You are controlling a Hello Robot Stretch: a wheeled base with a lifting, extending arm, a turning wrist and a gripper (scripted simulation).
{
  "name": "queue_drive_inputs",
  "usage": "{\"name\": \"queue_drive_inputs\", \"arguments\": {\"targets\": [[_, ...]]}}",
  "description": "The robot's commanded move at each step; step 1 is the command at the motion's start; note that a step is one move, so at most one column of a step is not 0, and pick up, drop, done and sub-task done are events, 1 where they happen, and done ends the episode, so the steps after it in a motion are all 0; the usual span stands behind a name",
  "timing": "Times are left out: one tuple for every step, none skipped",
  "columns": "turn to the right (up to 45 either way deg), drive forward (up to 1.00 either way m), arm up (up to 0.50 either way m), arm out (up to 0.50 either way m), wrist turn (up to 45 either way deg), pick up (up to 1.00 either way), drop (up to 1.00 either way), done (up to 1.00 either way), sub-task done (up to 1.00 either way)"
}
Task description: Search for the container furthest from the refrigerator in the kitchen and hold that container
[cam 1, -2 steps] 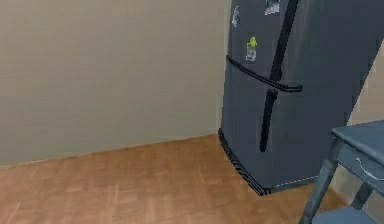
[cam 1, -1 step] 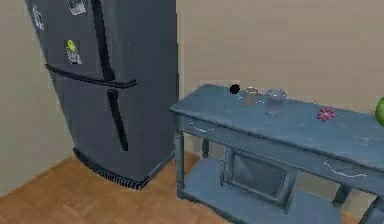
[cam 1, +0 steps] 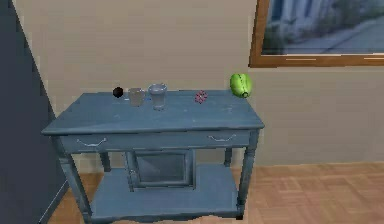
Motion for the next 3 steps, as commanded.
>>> {"name": "queue_drive_inputs", "arguments": {"targets": [[0.0, 0.30, 0.00, 0.00, 0.0, 0.00, 0.00, 0.00, 0.00], [-45.0, 0.00, 0.00, 0.00, 0.0, 0.00, 0.00, 0.00, 0.00], [-45.0, 0.00, 0.00, 0.00, 0.0, 0.00, 0.00, 0.00, 0.00]]}}
